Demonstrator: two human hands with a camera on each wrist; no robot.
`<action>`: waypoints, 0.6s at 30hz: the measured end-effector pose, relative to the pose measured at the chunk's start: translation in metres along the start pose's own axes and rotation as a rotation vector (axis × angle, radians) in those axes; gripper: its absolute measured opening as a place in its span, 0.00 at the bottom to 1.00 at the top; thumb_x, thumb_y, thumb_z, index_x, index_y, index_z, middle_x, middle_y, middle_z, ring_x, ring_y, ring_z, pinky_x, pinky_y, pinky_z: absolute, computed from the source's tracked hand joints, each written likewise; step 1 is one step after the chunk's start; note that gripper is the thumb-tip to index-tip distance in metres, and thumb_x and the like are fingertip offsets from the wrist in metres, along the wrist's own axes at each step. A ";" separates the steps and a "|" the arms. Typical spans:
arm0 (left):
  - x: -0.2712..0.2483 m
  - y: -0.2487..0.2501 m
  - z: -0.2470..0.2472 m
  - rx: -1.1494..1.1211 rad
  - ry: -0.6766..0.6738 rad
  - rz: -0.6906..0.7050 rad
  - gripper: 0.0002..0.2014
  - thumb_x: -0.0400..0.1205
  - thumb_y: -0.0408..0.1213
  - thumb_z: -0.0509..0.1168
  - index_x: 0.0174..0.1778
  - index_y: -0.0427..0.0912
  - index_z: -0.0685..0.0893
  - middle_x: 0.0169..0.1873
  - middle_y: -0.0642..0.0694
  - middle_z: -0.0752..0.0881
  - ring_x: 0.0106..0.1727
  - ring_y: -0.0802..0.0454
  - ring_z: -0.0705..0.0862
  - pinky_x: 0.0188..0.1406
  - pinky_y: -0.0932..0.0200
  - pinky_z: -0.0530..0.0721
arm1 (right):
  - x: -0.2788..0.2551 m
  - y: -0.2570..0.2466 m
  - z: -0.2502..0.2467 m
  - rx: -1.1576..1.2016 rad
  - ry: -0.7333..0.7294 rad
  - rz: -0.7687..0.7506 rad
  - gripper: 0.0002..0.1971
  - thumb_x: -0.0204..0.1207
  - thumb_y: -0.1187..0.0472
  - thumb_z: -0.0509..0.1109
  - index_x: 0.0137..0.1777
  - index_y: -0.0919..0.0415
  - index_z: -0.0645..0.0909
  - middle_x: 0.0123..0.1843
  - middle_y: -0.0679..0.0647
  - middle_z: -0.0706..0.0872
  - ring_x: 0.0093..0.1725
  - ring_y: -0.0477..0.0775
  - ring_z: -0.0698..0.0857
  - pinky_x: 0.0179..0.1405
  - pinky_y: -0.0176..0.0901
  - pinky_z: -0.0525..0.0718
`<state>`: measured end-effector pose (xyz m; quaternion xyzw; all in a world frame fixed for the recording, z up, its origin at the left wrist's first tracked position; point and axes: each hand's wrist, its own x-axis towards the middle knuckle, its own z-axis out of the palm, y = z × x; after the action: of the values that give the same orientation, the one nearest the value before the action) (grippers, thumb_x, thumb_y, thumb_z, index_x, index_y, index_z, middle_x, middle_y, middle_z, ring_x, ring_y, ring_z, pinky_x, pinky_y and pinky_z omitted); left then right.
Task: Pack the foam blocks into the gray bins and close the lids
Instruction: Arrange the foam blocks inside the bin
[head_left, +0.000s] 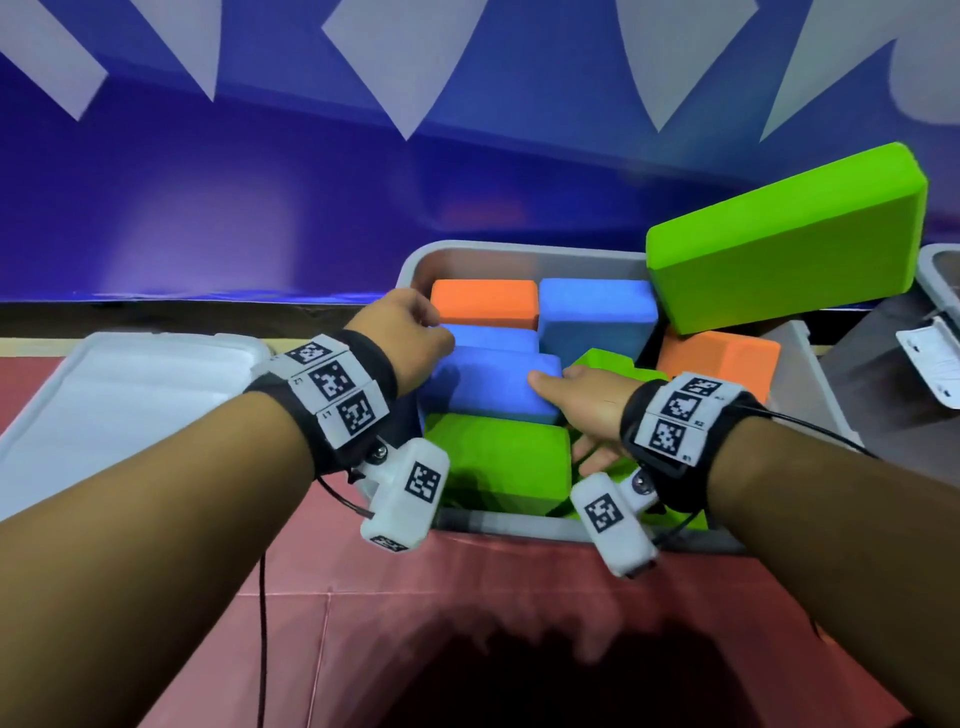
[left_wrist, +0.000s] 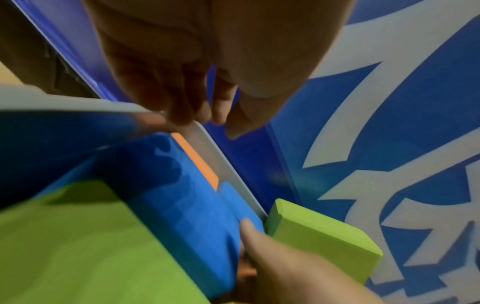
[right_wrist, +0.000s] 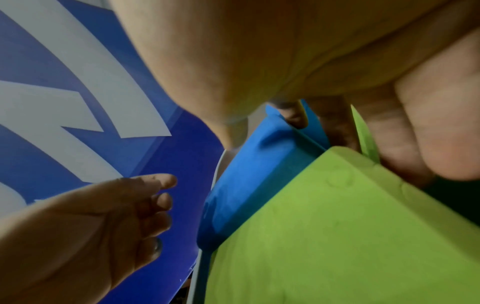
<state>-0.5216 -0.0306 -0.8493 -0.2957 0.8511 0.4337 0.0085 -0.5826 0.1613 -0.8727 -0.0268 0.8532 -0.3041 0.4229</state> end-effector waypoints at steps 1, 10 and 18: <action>-0.002 0.000 0.004 -0.006 -0.056 -0.002 0.04 0.75 0.38 0.70 0.42 0.46 0.81 0.34 0.44 0.87 0.27 0.49 0.83 0.28 0.61 0.80 | 0.003 -0.002 0.002 -0.016 0.031 0.001 0.36 0.79 0.33 0.57 0.79 0.57 0.64 0.63 0.62 0.81 0.44 0.68 0.90 0.41 0.68 0.89; 0.000 -0.008 0.021 0.129 -0.180 -0.024 0.02 0.76 0.41 0.70 0.43 0.49 0.83 0.35 0.44 0.86 0.41 0.39 0.88 0.46 0.42 0.90 | 0.019 -0.005 0.004 -0.130 0.082 0.050 0.35 0.78 0.33 0.58 0.73 0.61 0.71 0.49 0.64 0.87 0.42 0.66 0.91 0.42 0.65 0.90; 0.010 -0.029 0.031 0.186 -0.304 -0.129 0.30 0.64 0.53 0.72 0.63 0.51 0.78 0.56 0.45 0.83 0.54 0.44 0.85 0.59 0.50 0.84 | 0.030 -0.008 -0.002 -0.312 0.014 0.057 0.28 0.83 0.38 0.59 0.67 0.63 0.74 0.38 0.57 0.82 0.28 0.55 0.80 0.31 0.41 0.79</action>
<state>-0.5225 -0.0257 -0.8922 -0.2787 0.8557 0.3914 0.1919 -0.6046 0.1468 -0.8889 -0.0656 0.8933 -0.1560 0.4163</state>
